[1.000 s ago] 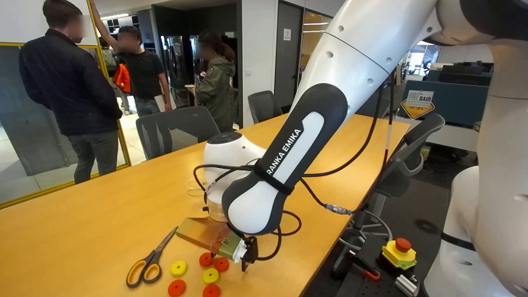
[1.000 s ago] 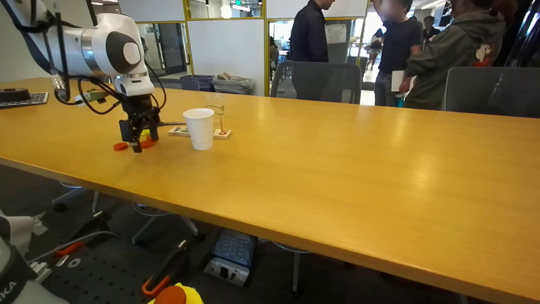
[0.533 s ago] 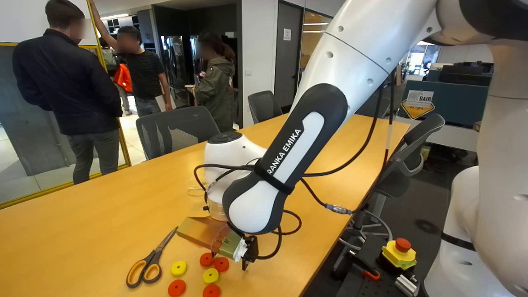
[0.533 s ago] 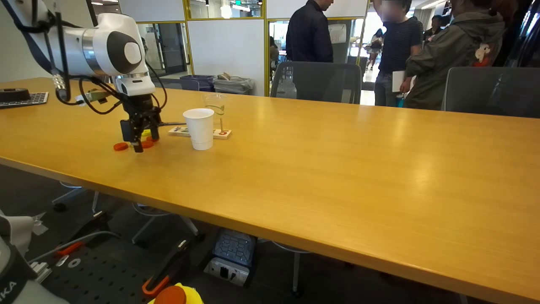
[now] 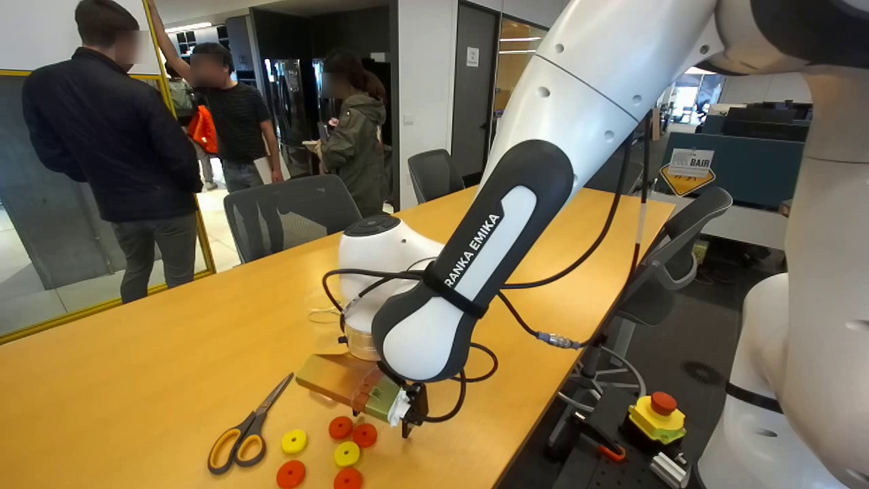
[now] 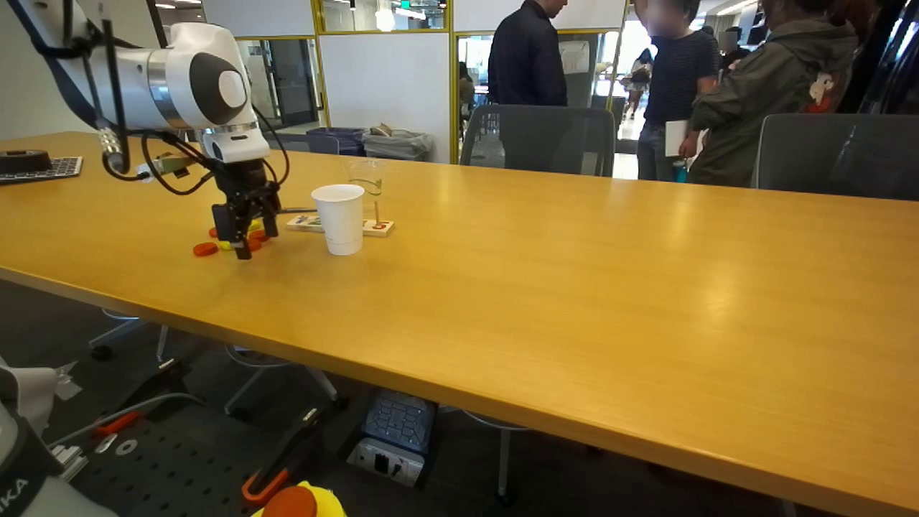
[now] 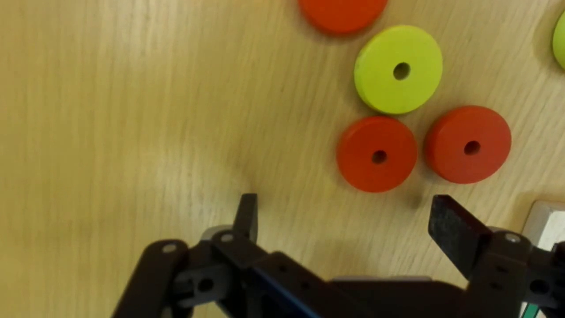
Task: Pick up the orange and yellow objects from the table and put them in the two cups
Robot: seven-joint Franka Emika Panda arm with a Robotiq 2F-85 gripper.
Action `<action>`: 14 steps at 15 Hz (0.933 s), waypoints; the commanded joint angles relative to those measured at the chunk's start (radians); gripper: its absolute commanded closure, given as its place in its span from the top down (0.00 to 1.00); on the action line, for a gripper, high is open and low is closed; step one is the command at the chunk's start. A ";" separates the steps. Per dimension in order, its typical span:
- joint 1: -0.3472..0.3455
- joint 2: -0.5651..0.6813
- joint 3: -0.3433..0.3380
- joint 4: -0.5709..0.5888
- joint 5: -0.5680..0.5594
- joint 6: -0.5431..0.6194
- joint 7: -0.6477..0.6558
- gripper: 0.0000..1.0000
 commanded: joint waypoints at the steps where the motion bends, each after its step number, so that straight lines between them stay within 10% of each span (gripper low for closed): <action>1: 0.015 -0.001 -0.009 0.012 -0.032 -0.027 0.030 1.00; 14: 0.000 0.021 0.058 0.022 0.122 -0.044 -0.168 1.00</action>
